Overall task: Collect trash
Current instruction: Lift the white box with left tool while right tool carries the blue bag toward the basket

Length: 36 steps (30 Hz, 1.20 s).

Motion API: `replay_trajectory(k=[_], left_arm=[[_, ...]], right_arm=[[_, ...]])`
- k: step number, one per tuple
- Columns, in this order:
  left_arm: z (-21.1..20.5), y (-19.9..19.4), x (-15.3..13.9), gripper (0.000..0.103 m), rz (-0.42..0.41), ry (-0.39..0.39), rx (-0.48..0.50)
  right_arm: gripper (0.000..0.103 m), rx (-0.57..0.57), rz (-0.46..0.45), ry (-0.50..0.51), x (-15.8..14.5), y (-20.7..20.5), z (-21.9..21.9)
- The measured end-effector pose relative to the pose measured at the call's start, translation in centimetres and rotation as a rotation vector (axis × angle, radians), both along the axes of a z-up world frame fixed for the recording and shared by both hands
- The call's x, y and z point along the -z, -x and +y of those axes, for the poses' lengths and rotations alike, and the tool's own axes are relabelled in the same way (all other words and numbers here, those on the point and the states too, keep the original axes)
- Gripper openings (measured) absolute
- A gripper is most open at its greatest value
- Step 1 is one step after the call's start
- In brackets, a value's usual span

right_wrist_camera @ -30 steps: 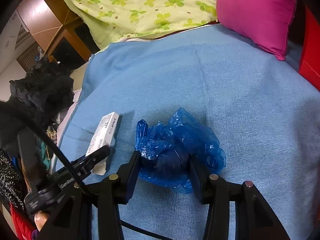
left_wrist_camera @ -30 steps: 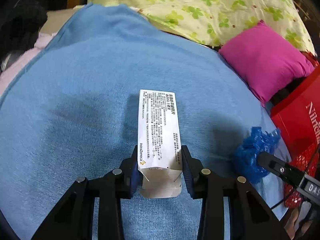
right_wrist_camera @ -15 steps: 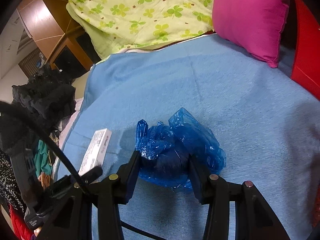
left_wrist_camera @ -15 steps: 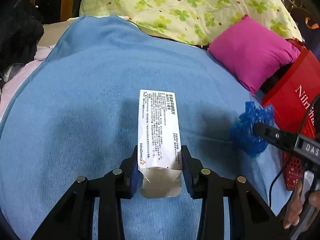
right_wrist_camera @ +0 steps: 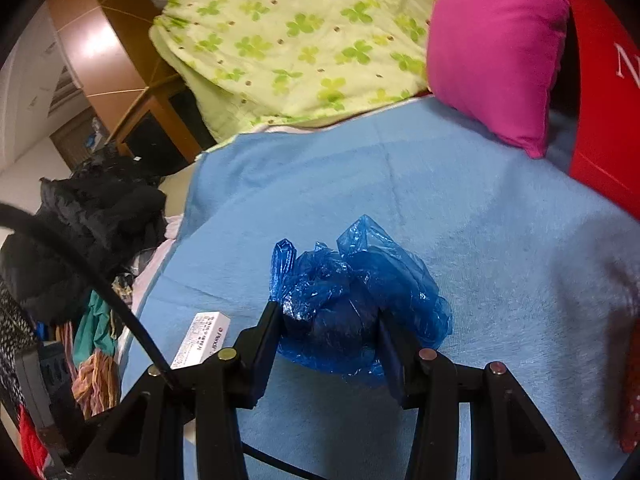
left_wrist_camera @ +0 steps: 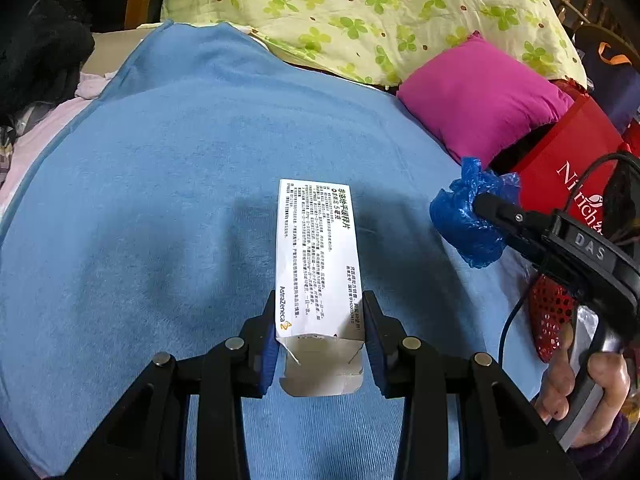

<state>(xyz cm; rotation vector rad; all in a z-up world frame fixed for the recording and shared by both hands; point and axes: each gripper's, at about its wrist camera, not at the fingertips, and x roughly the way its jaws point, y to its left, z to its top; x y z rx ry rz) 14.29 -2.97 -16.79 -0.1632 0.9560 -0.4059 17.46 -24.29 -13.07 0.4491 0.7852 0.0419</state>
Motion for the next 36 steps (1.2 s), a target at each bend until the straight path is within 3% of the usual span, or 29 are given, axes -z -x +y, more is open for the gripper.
replay_trajectory(k=[12, 20, 36], left_arm=[[-0.4, 1.1, -2.9, 0.040, -0.017, -0.005, -0.014], [-0.6, 3.0, -5.8, 0.040, -0.076, -0.007, 0.004], [-1.1, 6.4, -9.8, 0.040, -0.165, 0.005, 0.051]], right_arm=[[0.049, 0.019, -0.088, 0.012, -1.4, 5.1, 0.5], [0.049, 0.040, -0.111, -0.002, -2.5, 9.1, 0.5], [0.049, 0.038, -0.216, 0.033, -8.7, 14.5, 1.1]])
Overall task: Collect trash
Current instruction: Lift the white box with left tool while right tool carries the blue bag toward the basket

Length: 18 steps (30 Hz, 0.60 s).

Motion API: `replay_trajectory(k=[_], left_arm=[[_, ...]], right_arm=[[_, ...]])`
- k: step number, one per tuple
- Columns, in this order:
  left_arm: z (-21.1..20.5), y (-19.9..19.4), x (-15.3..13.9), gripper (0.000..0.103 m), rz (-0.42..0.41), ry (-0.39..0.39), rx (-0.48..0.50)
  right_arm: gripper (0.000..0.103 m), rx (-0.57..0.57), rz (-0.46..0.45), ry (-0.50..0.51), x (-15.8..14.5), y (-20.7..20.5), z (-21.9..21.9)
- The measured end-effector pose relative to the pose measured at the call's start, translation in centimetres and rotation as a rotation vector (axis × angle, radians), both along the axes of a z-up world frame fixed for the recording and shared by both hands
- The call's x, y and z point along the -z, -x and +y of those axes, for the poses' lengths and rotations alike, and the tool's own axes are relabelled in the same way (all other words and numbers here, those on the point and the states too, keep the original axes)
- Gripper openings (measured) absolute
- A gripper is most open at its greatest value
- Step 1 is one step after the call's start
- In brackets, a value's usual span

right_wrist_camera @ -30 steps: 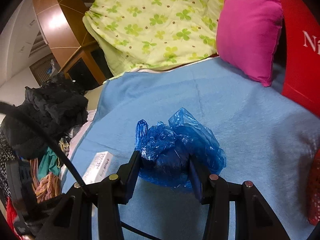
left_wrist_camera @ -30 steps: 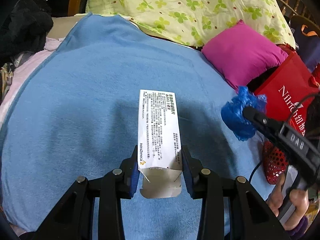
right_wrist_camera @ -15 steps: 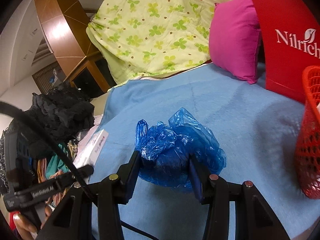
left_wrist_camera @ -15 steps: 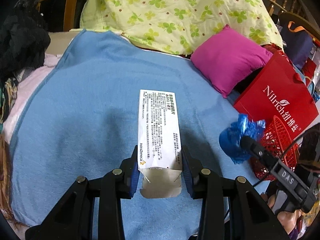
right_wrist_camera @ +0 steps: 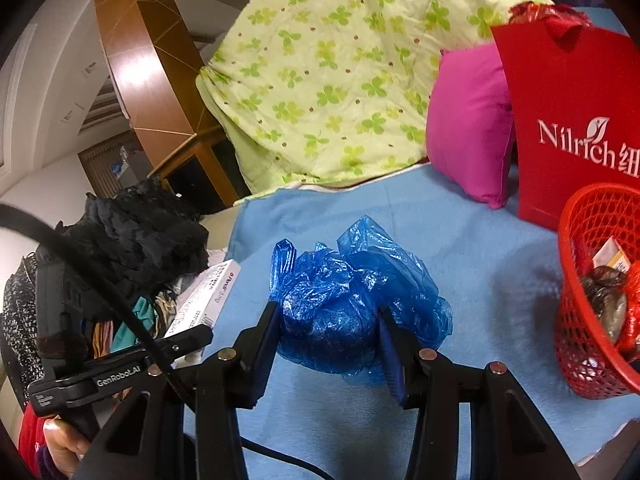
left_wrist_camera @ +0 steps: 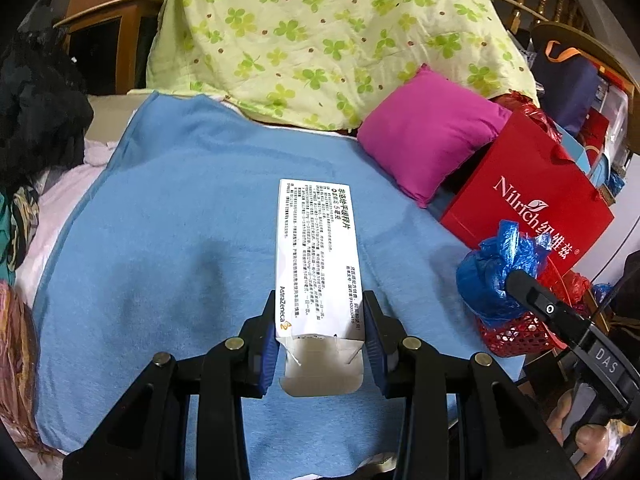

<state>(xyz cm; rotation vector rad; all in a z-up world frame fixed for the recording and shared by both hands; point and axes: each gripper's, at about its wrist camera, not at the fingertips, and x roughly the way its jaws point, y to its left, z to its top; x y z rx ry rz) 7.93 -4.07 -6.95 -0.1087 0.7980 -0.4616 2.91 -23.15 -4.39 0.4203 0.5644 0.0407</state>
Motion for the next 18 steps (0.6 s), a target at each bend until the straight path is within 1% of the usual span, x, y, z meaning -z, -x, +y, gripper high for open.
replay_trajectory(k=[5, 18], left_arm=[[-0.2, 0.7, -0.9, 0.040, -0.019, 0.000, 0.016], [-0.8, 2.3, -2.5, 0.040, -0.055, -0.001, 0.030]], right_arm=[[0.049, -0.002, -0.026, 0.009, -1.1, 1.0, 0.3], [0.049, 0.017, -0.067, 0.001, -2.3, 2.8, -0.6]])
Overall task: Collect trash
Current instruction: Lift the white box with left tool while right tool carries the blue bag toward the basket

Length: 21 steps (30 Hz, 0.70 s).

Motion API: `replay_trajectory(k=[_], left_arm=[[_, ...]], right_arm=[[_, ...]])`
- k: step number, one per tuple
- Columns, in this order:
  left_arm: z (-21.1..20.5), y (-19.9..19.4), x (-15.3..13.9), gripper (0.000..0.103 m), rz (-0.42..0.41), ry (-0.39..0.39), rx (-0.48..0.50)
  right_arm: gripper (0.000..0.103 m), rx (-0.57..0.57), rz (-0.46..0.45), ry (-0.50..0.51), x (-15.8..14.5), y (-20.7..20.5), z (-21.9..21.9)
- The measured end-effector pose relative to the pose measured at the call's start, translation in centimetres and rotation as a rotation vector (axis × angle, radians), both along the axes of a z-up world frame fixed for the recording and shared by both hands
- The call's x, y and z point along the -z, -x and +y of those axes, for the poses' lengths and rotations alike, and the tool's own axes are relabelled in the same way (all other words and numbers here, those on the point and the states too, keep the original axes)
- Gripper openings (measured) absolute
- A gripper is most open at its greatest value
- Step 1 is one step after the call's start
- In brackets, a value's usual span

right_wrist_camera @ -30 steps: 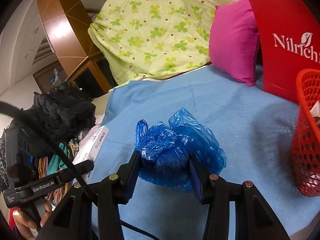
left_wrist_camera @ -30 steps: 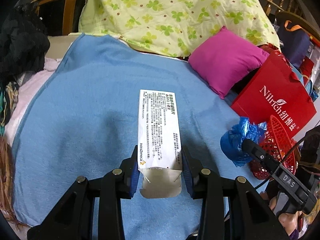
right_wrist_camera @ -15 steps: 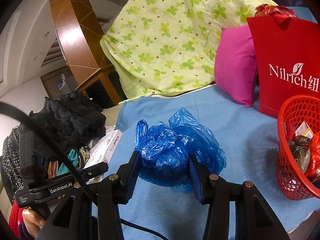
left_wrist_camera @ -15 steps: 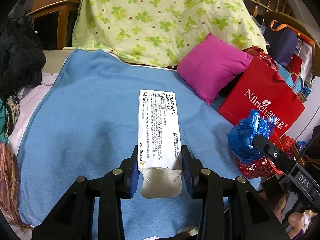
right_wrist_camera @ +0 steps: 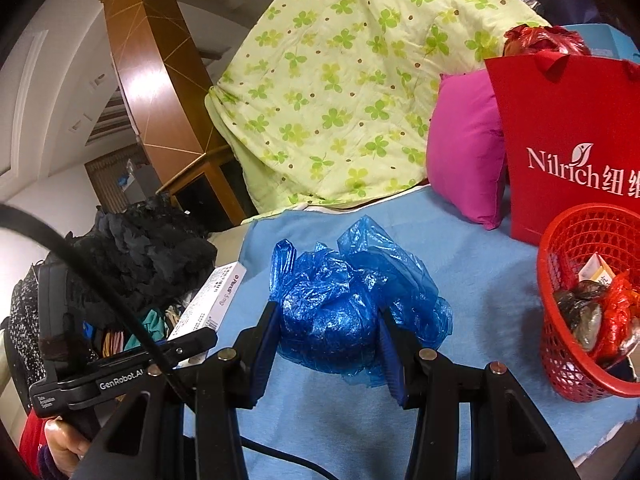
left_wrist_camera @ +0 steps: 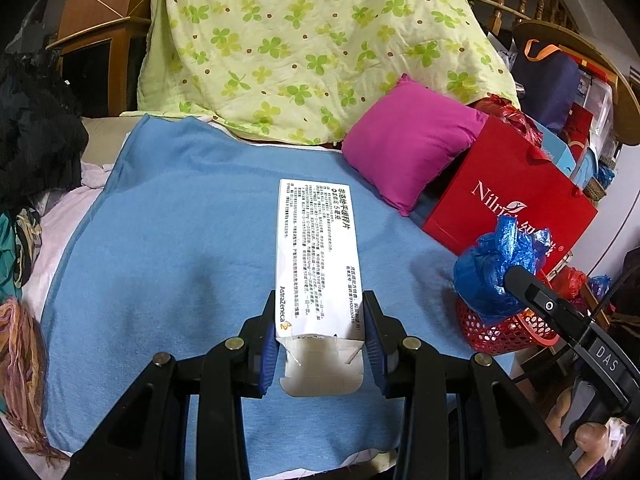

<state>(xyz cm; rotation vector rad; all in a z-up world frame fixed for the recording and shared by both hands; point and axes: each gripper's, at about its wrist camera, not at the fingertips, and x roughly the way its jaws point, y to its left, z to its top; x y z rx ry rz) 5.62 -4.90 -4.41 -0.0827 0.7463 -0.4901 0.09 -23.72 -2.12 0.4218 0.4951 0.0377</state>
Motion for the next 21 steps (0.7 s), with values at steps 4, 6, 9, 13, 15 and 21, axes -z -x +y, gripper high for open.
replay_trajectory(k=[4, 6, 9, 13, 15, 21], left_arm=[[-0.3, 0.3, -0.1, 0.040, 0.000, -0.006, 0.010], [-0.3, 0.4, -0.3, 0.040, -0.006, -0.011, 0.015], [-0.6, 0.6, -0.4, 0.040, -0.008, -0.013, 0.023], [-1.1, 1.0, -0.7, 0.040, -0.016, -0.022, 0.030], [-1.3, 1.1, -0.7, 0.040, -0.017, -0.027, 0.036], [-2.0, 1.5, -0.8, 0.040, -0.018, -0.048, 0.041]], right_arm=[[0.049, 0.009, -0.010, -0.003, -0.2, 0.6, -0.3], [0.049, 0.012, -0.015, -0.006, -0.3, 0.9, -0.4], [0.049, 0.017, -0.023, -0.006, -0.5, 1.3, -0.6], [0.049, 0.027, -0.030, -0.013, -0.5, 1.7, -0.9], [0.049, 0.031, -0.032, -0.018, -0.5, 1.9, -0.9], [0.049, 0.040, -0.042, -0.025, -0.6, 2.5, -1.2]])
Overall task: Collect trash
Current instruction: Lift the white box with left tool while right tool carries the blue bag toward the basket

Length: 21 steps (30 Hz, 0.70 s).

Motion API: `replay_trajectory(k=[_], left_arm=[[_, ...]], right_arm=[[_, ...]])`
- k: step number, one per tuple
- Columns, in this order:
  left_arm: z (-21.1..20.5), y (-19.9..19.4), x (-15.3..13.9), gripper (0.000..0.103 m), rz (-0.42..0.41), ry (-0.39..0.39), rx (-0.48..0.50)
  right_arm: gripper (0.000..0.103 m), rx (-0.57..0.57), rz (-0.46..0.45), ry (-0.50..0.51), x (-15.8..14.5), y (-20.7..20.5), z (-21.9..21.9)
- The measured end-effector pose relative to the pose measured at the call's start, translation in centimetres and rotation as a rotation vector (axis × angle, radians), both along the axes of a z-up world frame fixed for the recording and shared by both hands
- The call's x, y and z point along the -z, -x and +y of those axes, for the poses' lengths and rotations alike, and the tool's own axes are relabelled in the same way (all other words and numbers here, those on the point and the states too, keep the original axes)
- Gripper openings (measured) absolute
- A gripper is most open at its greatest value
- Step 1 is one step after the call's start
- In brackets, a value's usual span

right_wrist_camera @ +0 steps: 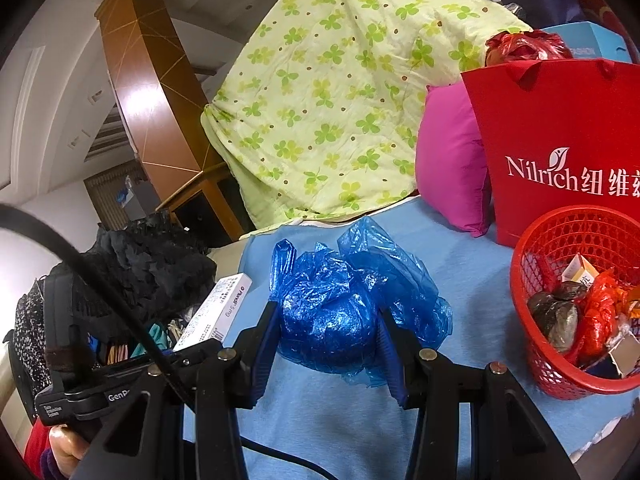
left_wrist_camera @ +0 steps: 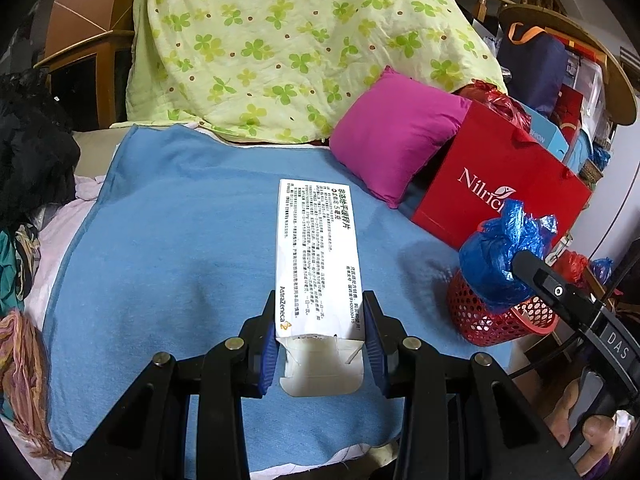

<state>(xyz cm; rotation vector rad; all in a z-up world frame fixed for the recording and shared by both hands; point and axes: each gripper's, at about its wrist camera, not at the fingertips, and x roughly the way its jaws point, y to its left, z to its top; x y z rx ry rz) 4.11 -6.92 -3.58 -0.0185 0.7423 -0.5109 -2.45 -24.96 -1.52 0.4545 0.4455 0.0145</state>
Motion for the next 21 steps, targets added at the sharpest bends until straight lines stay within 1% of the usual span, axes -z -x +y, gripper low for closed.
replay_trajectory(k=[13, 21], left_arm=[[-2.2, 0.4, 0.3, 0.040, 0.004, -0.049, 0.025], [-3.4, 0.9, 0.1, 0.040, -0.005, -0.081, 0.037]], right_arm=[[0.050, 0.046, 0.013, -0.028, 0.3, 1.0, -2.1], [0.050, 0.064, 0.005, -0.050, 0.3, 1.7, -3.0]])
